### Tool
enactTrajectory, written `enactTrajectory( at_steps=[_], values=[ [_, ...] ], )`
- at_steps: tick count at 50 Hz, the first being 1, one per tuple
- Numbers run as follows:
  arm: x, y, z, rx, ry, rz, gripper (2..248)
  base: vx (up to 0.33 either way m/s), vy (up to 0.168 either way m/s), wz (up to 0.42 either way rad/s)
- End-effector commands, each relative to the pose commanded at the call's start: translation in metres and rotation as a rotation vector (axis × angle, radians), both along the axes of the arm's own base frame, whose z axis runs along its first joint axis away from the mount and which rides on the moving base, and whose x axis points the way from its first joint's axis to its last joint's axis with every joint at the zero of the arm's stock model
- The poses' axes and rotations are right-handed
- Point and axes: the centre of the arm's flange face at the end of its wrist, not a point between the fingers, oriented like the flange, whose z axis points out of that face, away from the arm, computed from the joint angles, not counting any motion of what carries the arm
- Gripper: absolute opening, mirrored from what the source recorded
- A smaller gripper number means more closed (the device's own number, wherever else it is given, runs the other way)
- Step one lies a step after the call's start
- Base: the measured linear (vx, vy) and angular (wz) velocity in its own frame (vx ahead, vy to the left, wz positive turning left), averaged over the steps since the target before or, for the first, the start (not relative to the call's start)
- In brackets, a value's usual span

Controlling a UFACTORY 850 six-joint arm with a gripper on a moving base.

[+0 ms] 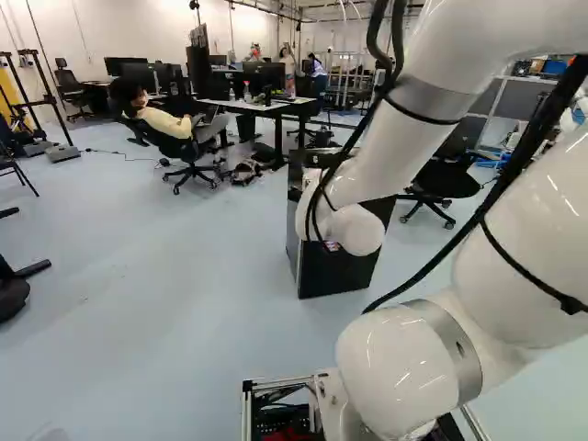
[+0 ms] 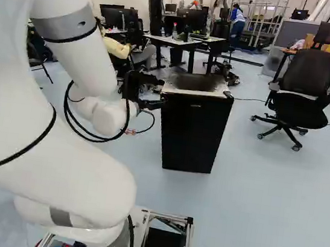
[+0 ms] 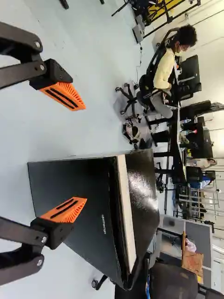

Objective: Grab a drink from the fridge

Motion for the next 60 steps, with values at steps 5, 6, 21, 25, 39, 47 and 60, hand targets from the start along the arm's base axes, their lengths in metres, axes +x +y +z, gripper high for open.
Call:
enactTrajectory(
  at_steps=[5, 6, 21, 25, 39, 47, 60],
  values=[
    [0.006, 0.004, 0.002, 0.008, -0.011, -0.011, 247, 0.0, 0.0, 0.0],
    [0.007, 0.005, 0.002, 0.01, -0.013, -0.013, 247, 0.0, 0.0, 0.0],
    [0.026, 0.017, -0.005, 0.026, -0.018, -0.052, 247, 0.0, 0.0, 0.0],
    [0.032, 0.02, -0.008, 0.03, -0.019, -0.067, 247, 0.0, 0.0, 0.0],
    [0.049, 0.031, -0.019, 0.042, -0.021, -0.13, 247, 0.0, 0.0, 0.0],
    [0.058, 0.037, -0.026, 0.046, -0.025, -0.169, 247, 0.0, 0.0, 0.0],
    [0.073, 0.048, -0.037, 0.048, -0.034, -0.234, 247, 0.0, 0.0, 0.0]
  ],
)
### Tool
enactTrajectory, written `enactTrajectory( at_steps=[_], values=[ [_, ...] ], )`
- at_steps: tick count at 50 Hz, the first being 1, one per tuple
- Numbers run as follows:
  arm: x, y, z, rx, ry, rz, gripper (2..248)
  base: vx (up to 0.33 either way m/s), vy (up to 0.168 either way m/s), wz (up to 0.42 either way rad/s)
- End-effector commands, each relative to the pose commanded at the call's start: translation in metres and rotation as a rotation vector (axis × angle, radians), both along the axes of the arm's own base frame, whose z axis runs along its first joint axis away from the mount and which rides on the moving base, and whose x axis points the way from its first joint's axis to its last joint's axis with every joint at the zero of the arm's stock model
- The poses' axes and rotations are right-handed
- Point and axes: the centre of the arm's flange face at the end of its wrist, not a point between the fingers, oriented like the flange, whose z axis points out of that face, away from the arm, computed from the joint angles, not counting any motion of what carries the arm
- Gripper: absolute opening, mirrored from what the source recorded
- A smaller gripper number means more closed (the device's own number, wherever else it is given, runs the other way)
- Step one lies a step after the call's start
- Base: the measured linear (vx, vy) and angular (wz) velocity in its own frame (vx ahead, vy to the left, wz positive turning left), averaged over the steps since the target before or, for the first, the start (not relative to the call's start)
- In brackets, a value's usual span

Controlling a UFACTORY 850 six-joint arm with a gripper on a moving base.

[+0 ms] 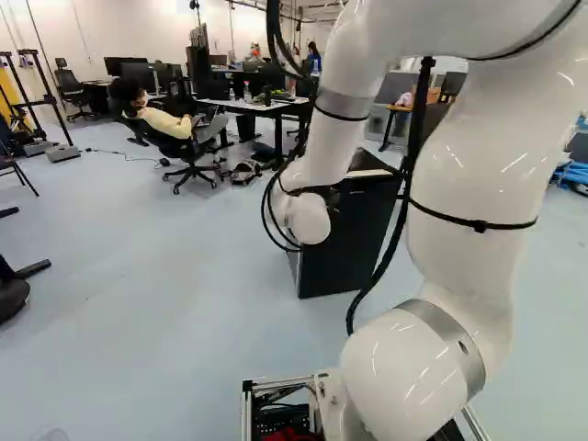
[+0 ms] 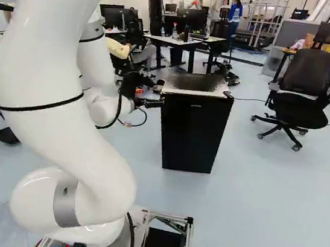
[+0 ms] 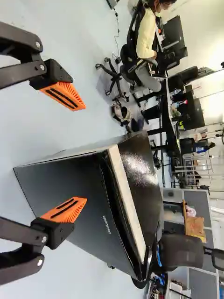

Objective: Grab a drink from the fridge

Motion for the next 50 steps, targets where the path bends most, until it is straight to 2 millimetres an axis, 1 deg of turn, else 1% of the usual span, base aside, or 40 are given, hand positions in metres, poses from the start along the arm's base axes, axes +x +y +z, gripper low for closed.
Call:
enactTrajectory(
  at_steps=[20, 50],
  values=[
    [0.02, 0.017, -0.02, -0.007, -0.017, -0.105, 247, 0.0, 0.0, 0.0],
    [0.043, 0.043, -0.052, -0.037, -0.052, -0.265, 247, 0.0, 0.0, 0.0]
  ],
)
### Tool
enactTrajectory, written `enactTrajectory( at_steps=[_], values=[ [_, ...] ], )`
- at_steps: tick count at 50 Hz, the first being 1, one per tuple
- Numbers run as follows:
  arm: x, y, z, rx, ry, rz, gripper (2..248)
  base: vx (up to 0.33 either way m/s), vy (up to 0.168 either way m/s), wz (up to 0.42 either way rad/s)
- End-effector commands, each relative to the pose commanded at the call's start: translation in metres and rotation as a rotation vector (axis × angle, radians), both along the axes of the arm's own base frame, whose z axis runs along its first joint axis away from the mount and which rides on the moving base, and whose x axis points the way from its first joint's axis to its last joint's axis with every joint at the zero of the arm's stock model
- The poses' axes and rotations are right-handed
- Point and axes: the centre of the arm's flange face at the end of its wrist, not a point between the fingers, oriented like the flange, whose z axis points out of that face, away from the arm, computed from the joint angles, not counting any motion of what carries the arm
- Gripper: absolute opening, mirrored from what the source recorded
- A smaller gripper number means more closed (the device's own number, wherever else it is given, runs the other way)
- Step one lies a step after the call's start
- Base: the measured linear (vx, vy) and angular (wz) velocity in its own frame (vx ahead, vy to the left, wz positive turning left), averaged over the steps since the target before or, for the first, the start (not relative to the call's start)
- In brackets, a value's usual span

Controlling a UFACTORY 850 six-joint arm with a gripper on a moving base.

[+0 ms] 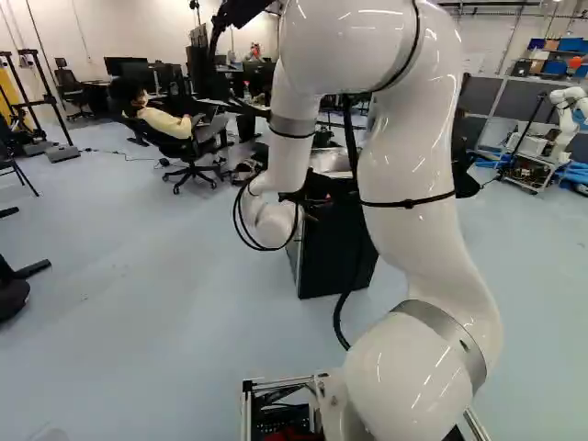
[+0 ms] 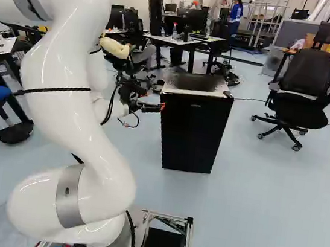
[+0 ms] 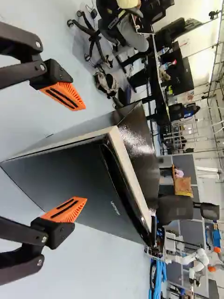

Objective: Grab a drink from the fridge

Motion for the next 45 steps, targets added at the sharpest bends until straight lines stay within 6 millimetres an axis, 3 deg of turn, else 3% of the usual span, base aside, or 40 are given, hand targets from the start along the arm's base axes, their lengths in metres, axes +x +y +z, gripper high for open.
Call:
enactTrajectory(
  at_steps=[8, 31, 45],
  values=[
    [0.005, 0.008, -0.009, -0.011, -0.01, -0.044, 247, 0.0, 0.0, 0.0],
    [0.02, 0.029, -0.01, -0.004, -0.072, -0.172, 247, 0.0, 0.0, 0.0],
    [0.038, 0.033, -0.013, 0.021, -0.088, -0.26, 247, 0.0, 0.0, 0.0]
  ],
)
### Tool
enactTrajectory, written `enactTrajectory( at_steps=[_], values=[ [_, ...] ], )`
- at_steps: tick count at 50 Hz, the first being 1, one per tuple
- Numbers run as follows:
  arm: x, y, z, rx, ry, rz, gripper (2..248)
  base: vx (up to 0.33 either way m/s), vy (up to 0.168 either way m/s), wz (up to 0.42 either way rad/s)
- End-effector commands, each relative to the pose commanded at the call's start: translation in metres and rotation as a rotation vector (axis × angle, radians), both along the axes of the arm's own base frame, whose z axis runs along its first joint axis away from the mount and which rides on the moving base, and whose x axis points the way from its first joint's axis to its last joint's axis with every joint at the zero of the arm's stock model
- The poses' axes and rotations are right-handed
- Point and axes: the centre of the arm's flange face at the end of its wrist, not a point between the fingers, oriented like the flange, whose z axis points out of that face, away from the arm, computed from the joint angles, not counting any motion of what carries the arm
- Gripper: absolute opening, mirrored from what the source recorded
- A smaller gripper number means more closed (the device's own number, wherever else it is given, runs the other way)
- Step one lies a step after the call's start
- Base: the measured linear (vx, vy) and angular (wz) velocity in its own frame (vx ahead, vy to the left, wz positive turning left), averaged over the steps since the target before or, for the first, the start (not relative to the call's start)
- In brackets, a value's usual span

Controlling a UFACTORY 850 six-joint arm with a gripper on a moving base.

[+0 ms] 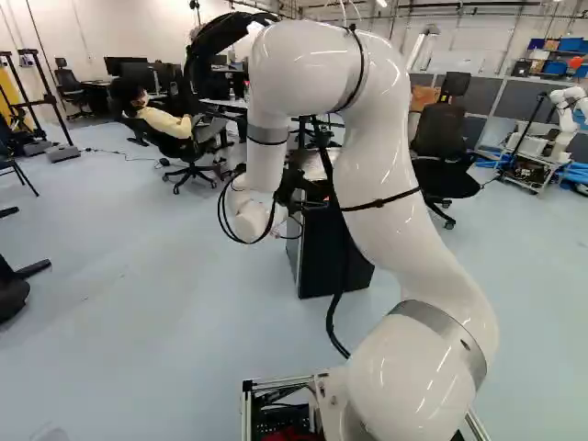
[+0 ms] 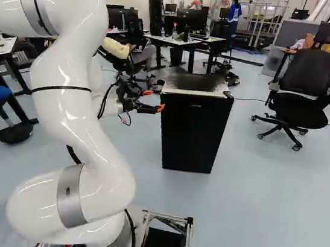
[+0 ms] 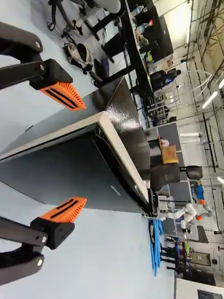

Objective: Grab a drink from the fridge

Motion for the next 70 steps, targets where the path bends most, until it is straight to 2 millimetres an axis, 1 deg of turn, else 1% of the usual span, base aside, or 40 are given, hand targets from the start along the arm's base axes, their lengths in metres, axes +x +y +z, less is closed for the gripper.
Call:
enactTrajectory(
  at_steps=[8, 17, 38, 51, 66, 70],
  values=[
    [0.011, 0.0, -0.002, 0.015, -0.012, -0.048, 247, 0.0, 0.0, 0.0],
    [0.024, 0.002, -0.002, 0.023, -0.026, -0.057, 247, 0.0, 0.0, 0.0],
    [0.039, 0.002, -0.004, 0.042, -0.034, -0.069, 247, 0.0, 0.0, 0.0],
    [0.039, 0.002, -0.007, 0.055, -0.013, -0.063, 247, 0.0, 0.0, 0.0],
    [0.039, 0.002, -0.007, -0.036, 0.08, -0.043, 247, 0.0, 0.0, 0.0],
    [0.039, 0.002, -0.007, -0.036, 0.08, -0.043, 247, 0.0, 0.0, 0.0]
  ],
)
